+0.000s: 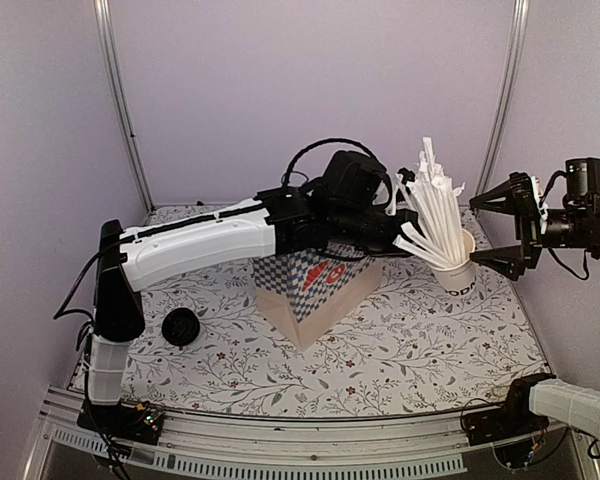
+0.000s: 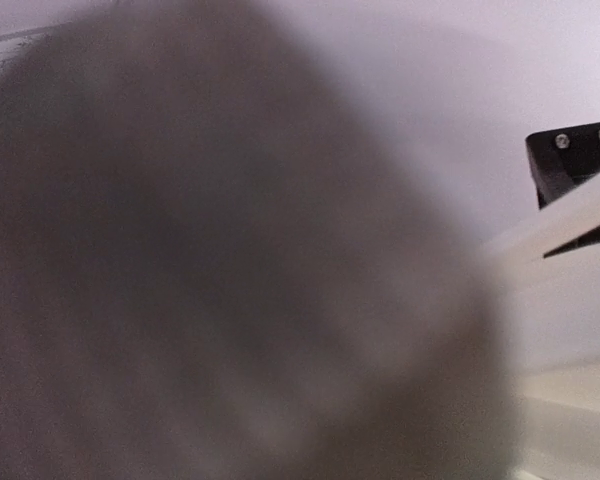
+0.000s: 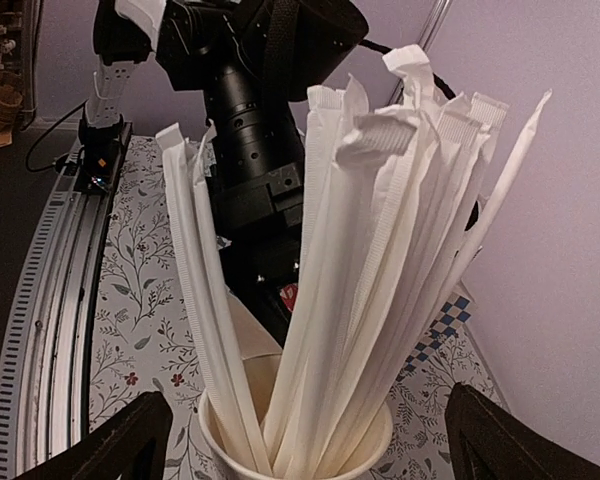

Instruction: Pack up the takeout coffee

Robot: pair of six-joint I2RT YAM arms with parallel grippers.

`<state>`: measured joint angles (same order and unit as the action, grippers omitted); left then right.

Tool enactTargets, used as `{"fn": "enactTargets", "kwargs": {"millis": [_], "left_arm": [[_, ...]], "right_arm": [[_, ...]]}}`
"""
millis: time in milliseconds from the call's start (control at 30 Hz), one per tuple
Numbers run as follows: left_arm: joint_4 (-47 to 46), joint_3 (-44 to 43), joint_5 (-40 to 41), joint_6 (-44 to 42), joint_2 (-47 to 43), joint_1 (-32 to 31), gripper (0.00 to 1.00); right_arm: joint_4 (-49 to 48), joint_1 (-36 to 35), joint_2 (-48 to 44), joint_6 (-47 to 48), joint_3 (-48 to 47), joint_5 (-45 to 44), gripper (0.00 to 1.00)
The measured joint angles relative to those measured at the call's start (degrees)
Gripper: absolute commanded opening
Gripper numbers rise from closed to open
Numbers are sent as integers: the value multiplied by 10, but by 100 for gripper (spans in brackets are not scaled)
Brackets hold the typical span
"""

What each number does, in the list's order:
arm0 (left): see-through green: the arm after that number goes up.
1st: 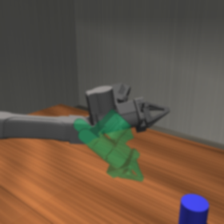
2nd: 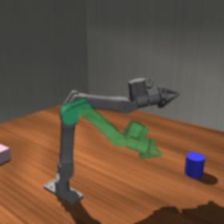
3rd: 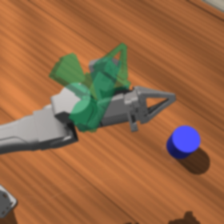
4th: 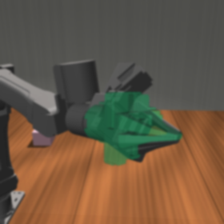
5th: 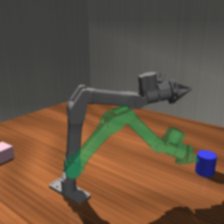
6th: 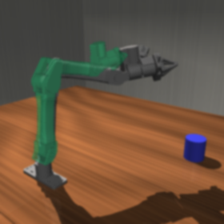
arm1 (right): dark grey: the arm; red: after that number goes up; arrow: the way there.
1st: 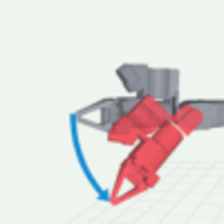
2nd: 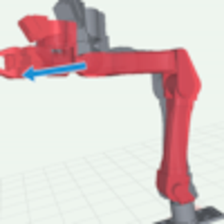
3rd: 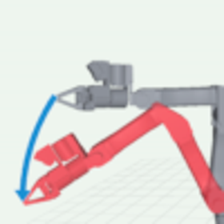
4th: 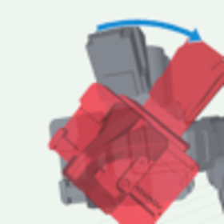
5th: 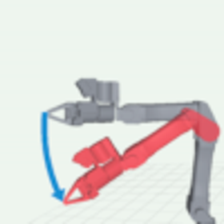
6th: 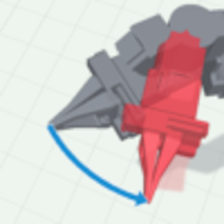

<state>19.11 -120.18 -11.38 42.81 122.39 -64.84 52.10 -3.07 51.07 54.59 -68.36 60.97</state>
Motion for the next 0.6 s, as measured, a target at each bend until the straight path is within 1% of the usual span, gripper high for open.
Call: {"fn": "enactTargets", "kwargs": {"millis": [133,267,433,600], "left_arm": [[27,25,-5,-27,-9,1,0],[60,49,-15,-58,-30,0,0],[114,44,-23,-109,-48,-9,0],[177,44,-28,-158,-69,-30,0]], "right_arm": [[70,0,18,36,-47,1,99],[110,0,31,55,-75,-6,99],[121,0,44,59,-84,-33,99],[119,0,78,56,-85,-56,99]]}}
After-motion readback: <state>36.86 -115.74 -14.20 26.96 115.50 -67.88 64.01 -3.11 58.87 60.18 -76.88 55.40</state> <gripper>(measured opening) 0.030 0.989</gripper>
